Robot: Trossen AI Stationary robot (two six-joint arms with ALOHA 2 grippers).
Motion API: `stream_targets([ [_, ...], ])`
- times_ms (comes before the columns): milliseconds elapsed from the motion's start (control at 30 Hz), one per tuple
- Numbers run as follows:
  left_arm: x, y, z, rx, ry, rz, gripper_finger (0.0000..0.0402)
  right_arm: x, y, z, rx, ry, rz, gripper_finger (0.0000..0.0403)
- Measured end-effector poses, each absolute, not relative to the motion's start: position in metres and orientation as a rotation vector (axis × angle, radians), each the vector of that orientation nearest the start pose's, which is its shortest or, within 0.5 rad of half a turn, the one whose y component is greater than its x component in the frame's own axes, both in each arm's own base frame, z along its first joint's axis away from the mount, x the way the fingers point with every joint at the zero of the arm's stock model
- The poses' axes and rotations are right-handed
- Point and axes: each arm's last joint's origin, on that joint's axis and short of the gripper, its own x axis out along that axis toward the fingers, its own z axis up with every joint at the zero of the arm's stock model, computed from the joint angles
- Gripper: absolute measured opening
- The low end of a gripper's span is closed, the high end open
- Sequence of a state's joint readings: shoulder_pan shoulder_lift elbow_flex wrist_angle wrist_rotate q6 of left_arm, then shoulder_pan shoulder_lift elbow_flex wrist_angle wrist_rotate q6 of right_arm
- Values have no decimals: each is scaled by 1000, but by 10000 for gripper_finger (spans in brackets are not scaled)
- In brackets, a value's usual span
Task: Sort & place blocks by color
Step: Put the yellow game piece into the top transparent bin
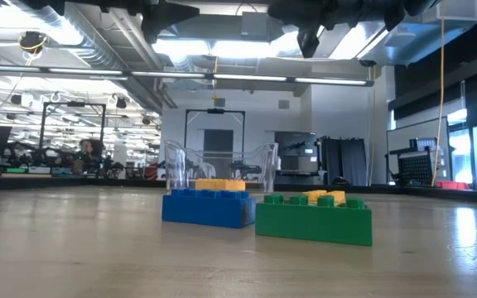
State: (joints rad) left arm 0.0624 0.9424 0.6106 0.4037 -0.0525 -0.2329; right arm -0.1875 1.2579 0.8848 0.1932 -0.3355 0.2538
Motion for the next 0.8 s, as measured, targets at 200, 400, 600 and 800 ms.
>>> stream_targets([
  [200, 212, 15, 301, -232, -84, 109, 253, 279, -43, 304, 299, 192, 124, 0],
  [400, 212, 15, 301, -233, -82, 119, 253, 279, -43, 304, 299, 192, 124, 0],
  [600, 212, 15, 300, -233, -80, 120, 253, 279, -43, 304, 299, 191, 123, 0],
  [800, 212, 15, 300, -234, -80, 120, 253, 279, -43, 306, 318, 181, 123, 19],
])
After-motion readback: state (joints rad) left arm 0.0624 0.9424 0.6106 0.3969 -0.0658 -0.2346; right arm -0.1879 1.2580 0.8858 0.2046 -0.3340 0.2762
